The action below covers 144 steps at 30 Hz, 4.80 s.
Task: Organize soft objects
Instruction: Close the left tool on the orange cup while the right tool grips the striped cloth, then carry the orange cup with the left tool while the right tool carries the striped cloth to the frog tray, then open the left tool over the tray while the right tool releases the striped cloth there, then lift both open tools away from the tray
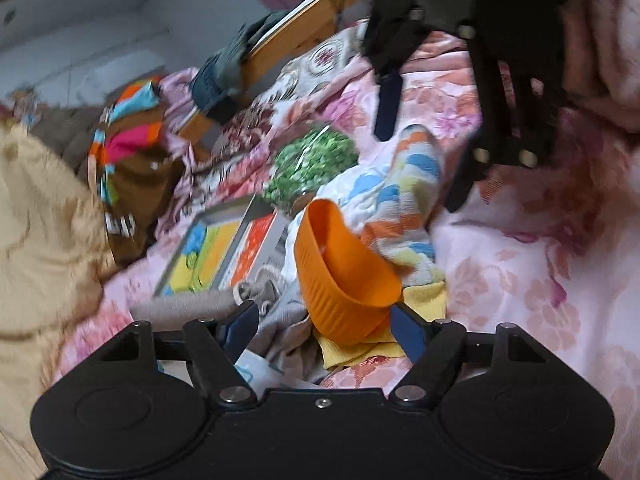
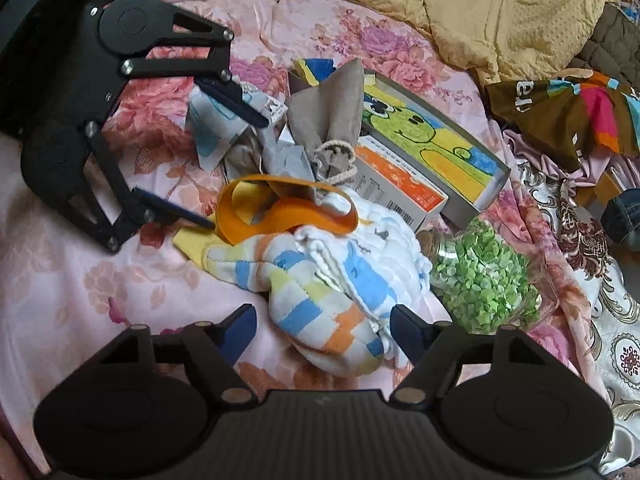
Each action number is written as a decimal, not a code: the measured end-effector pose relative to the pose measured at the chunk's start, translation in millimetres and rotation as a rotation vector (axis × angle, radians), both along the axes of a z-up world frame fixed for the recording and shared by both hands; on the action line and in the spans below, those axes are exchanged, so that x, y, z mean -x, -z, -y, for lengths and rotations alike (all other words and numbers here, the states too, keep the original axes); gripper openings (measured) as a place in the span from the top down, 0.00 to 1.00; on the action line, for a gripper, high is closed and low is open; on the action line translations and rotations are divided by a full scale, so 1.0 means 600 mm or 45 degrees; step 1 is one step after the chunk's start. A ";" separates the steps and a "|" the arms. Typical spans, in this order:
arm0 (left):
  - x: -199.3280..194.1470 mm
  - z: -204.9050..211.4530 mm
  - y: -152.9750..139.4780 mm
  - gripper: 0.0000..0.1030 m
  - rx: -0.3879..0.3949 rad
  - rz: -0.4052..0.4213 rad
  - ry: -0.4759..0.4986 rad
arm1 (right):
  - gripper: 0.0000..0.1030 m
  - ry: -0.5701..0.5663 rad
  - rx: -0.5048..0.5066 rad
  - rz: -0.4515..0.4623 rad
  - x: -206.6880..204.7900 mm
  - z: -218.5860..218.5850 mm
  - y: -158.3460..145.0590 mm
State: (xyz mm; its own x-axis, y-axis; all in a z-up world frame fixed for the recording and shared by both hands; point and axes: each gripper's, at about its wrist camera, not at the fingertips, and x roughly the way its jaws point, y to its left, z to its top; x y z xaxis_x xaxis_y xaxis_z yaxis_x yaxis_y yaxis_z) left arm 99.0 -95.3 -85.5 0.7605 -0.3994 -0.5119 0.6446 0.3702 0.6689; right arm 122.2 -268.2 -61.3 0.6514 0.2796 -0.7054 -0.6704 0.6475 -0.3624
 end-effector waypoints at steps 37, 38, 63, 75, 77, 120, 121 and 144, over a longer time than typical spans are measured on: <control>-0.027 -0.021 -0.046 0.79 0.313 -0.275 -0.194 | 0.87 0.033 -0.097 -0.025 0.024 0.004 -0.031; -0.029 -0.026 -0.050 0.80 0.353 -0.309 -0.221 | 0.87 0.042 -0.119 -0.030 0.027 0.007 -0.037; -0.106 -0.077 -0.196 0.83 0.947 -0.548 -0.336 | 0.88 0.159 -0.433 0.050 -0.085 0.050 -0.228; -0.335 -0.041 -0.215 0.82 1.031 -0.394 -0.665 | 0.88 0.322 -0.518 0.144 -0.355 0.016 -0.187; -0.374 -0.036 -0.205 0.82 1.058 -0.433 -0.738 | 0.88 0.348 -0.547 0.143 -0.386 0.013 -0.167; -0.436 -0.031 -0.104 0.30 0.963 -0.514 -1.034 | 0.02 0.572 -0.666 0.043 -0.383 0.067 -0.084; -0.428 -0.033 -0.109 0.28 0.978 -0.505 -1.025 | 0.02 0.584 -0.679 0.070 -0.373 0.068 -0.090; -0.154 -0.082 -0.214 0.01 1.140 -0.161 -0.923 | 0.00 0.490 -0.749 0.528 -0.073 0.019 -0.159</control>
State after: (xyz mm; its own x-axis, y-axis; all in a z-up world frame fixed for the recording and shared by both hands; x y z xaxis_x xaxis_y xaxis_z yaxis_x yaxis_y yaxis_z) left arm 191.6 -46.3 42.7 0.9229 -0.1489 -0.3551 0.1311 0.9886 -0.0738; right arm 166.2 -279.7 34.0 0.9533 0.2321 -0.1933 -0.2479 0.9668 -0.0614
